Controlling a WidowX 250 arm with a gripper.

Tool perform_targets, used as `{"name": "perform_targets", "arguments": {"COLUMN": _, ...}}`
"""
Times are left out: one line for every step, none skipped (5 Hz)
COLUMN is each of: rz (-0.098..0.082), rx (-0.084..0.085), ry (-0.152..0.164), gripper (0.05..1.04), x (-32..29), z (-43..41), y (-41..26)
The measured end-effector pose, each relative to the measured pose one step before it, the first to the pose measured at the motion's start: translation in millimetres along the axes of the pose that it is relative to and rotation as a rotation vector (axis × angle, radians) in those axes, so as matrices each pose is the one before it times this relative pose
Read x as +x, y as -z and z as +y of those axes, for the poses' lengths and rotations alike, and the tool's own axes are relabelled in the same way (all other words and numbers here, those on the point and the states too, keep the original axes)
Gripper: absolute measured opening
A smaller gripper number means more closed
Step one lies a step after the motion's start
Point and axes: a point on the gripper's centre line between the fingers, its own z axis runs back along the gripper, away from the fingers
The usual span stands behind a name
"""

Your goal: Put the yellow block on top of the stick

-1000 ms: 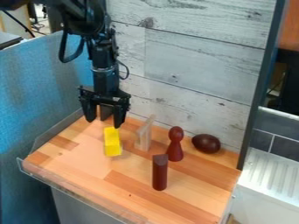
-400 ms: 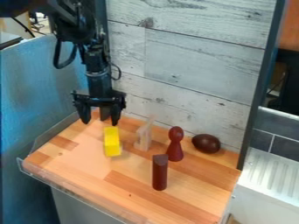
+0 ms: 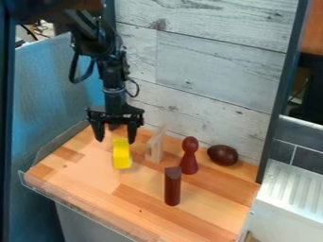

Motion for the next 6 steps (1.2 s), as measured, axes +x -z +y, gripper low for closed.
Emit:
{"name": "perform_targets", "arguments": {"rz": 0.0029, "rx": 0.0009, "ry": -0.0128, "gripper": 1.004, "x": -0.43, "z": -1.13, "y": 1.18}}
{"name": "perform_targets", "arguments": {"rz": 0.0390, "rx": 0.0140, "ry": -0.0187, "gripper": 1.004, "x": -5.50, "z": 1.57, "y": 13.43}}
{"name": "perform_targets", "arguments": {"rz": 0.0067, "rx": 0.0120, "ry": -0.0073, "gripper": 1.004, "x": 2.83, "z": 2.05, "y": 5.54}}
{"name": "perform_targets", "arguments": {"rz": 0.0313, "rx": -0.0050, "ry": -0.0016, "gripper": 0.938, "x": -0.46, "z": -1.63, "y": 8.97}}
{"name": "perform_targets", "arguments": {"rz": -0.0176, "rx": -0.0290, "ry": 0.0149, "gripper": 0.649, "x": 2.88, "z": -2.12, "y": 0.06}}
{"name": "perform_targets", "arguments": {"rz": -0.0197, "rx": -0.0367, "ry": 0.0639, "gripper": 0.533, "x": -2.44, "z": -0.76, "y": -1.21}}
